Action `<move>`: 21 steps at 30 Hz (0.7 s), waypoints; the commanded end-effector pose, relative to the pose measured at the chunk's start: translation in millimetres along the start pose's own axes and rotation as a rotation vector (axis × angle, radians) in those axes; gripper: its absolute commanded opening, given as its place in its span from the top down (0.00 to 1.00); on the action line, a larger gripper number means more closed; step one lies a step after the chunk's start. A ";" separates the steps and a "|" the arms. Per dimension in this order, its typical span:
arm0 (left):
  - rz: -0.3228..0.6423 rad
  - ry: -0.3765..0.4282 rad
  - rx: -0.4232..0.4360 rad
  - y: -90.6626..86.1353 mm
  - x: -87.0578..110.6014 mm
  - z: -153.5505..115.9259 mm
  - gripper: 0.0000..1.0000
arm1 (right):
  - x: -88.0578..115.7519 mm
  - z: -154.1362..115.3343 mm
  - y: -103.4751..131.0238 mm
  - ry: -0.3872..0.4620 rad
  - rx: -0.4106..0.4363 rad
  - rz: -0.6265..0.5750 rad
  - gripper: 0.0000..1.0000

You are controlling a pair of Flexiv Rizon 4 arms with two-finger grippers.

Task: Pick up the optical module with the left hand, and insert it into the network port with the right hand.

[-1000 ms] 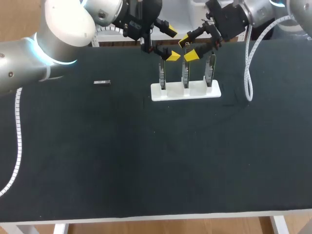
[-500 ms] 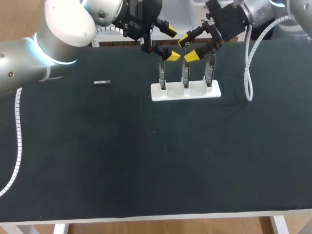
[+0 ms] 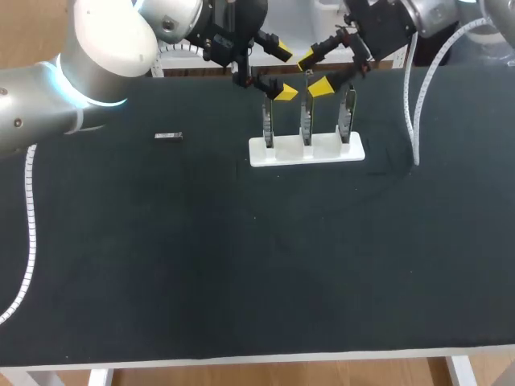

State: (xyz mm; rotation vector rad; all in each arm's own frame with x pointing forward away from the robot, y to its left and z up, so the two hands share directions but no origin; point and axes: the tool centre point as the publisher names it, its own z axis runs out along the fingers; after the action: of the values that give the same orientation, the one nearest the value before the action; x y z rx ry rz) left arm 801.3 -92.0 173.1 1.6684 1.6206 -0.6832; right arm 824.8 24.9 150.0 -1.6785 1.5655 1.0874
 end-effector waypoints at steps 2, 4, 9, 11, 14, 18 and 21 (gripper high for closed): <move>-0.002 0.004 -0.001 -0.5 -0.7 -0.3 0.00 | -7.3 -6.7 -5.1 0.006 -0.178 -0.015 0.00; -0.002 0.004 -0.001 -0.5 -0.7 -0.3 0.00 | -9.5 -8.8 -4.3 0.008 -0.173 -0.022 0.00; -0.002 0.004 -0.001 -0.5 -0.7 -0.3 0.00 | -16.1 -14.8 -1.4 0.009 -0.160 -0.044 0.00; -0.002 0.004 -0.001 -0.5 -0.7 -0.3 0.00 | -18.8 -16.5 -0.7 0.013 -0.155 -0.052 0.00; -0.002 0.004 -0.001 -0.5 -0.7 -0.3 0.00 | -22.2 -18.9 0.7 0.015 -0.148 -0.064 0.00; -0.002 0.004 -0.001 -0.5 -0.7 -0.3 0.00 | -24.8 -19.6 1.5 0.004 -0.170 -0.072 0.00; -0.002 0.004 -0.001 -0.5 -0.7 -0.3 0.00 | -25.4 -19.5 1.9 -0.008 -0.183 -0.085 0.00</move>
State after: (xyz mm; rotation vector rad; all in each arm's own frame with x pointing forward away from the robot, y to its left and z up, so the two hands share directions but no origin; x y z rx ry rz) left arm 801.3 -92.0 173.1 1.6684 1.6206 -0.6832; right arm 818.2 22.7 183.0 -1.7316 1.4696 1.0633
